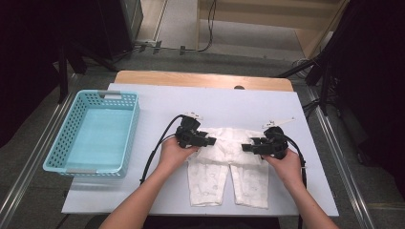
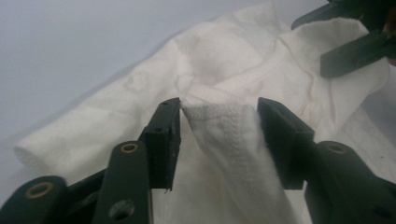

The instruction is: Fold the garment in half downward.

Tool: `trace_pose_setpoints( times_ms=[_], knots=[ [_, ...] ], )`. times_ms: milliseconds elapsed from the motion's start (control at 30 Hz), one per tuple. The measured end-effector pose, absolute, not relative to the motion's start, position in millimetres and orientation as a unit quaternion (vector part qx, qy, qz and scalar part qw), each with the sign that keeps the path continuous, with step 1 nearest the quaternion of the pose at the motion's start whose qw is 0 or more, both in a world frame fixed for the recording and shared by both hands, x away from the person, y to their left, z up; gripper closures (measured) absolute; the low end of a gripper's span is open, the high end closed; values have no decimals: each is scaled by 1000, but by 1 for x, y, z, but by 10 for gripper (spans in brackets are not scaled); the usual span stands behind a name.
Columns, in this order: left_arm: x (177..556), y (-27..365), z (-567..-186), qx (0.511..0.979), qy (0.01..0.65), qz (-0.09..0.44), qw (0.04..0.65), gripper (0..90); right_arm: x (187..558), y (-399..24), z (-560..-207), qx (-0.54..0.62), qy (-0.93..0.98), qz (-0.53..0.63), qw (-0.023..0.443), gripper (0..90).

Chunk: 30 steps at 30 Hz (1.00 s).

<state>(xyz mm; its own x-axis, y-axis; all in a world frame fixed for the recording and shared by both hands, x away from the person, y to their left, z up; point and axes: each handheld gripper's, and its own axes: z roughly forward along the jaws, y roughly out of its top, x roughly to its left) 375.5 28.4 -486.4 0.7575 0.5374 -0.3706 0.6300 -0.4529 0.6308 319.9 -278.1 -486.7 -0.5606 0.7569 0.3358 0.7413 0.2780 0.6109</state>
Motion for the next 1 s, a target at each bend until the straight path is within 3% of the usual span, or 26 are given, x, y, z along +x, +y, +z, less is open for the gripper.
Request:
trace_pose_setpoints(
  times_ms=[167,233,600,1000],
  knots=[
    [377,33,-487,847,333,-92,405,765,320,-286,-488,469,793,389,-20,734],
    [375,34,-483,847,322,-91,413,835,318,-288,-486,469,790,394,-30,777],
    [357,46,-461,841,287,-75,453,849,302,-296,-463,436,785,439,-2,787],
    [332,53,-451,849,262,-78,452,825,269,-291,-451,400,802,444,1,767]
  ],
)
